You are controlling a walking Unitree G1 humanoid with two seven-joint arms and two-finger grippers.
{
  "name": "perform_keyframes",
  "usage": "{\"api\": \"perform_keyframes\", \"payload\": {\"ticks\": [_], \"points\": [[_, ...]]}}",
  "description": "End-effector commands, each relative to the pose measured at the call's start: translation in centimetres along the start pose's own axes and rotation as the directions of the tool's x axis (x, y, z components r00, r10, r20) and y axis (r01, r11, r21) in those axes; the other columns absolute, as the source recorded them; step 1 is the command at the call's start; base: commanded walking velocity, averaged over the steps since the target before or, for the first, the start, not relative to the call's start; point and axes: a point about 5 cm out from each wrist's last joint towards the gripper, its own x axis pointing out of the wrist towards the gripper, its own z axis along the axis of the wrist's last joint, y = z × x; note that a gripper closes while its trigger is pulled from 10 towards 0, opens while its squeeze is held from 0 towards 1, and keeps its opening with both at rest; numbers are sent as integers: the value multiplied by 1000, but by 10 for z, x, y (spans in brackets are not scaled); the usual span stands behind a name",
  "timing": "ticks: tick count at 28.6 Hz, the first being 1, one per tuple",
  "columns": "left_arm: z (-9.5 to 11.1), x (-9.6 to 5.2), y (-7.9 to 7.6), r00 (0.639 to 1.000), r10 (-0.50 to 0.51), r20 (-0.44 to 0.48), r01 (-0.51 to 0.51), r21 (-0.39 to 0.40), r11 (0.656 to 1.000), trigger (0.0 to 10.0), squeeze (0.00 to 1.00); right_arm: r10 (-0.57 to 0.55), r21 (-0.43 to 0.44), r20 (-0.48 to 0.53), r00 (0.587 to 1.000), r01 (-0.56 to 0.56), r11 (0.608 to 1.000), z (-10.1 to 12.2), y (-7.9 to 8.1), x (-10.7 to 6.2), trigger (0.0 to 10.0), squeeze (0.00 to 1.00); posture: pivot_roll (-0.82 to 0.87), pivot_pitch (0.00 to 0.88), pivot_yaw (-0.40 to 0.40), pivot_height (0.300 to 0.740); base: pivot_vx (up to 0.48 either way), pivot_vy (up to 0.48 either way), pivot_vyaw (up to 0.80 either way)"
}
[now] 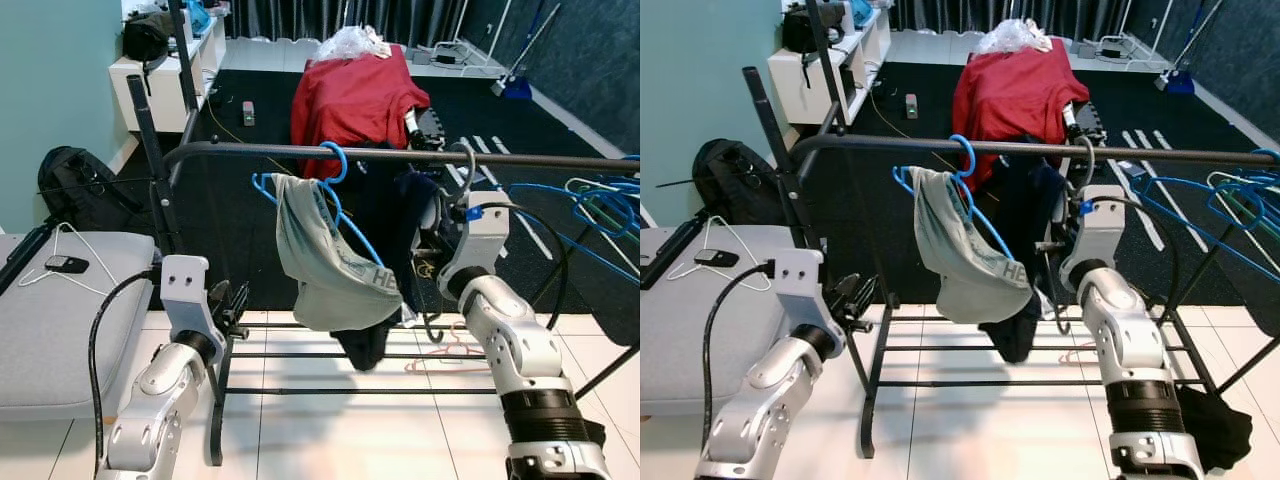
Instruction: Hang hanger
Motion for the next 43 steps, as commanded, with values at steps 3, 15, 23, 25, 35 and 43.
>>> {"api": "perform_keyframes", "payload": {"ticks": [3, 15, 23, 25, 35, 43], "points": [[-2, -3, 1, 1000, -17, -20, 18, 28, 999, 10000, 0, -37, 45, 17, 999, 36, 998, 12, -13, 0, 10000, 0, 15, 92, -31, 740, 0, 0, 0], [-9, -9, -10, 992, -119, -48, 121, 36, 992, 10000, 0, -56, 34, -20, 998, 57, 998, -3, -6, -2, 10000, 0, 19, 99, -29, 740, 0, 0, 0], [-21, -25, -17, 960, -261, -103, 270, 89, 959, 10000, 0, -116, 12, -34, 993, 117, 993, -14, -5, -7, 10000, 0, 26, 112, -31, 740, 0, 0, 0], [-29, -38, -27, 901, -403, -160, 422, 109, 900, 10000, 0, -114, 24, -26, 993, 114, 993, -14, -2, -7, 10000, 0, 26, 117, -30, 740, 0, 0, 0], [-32, -36, -21, 937, -319, -142, 330, 68, 941, 10000, 0, -106, 25, -17, 994, 106, 994, -16, 8, -10, 10000, 0, 22, 127, -35, 740, 0, 0, 0], [-39, -34, -9, 965, -219, -143, 230, 65, 971, 10000, 0, -176, 14, -23, 984, 176, 984, -28, 11, -18, 10000, 0, 8, 126, -28, 740, 0, 0, 0]]}}
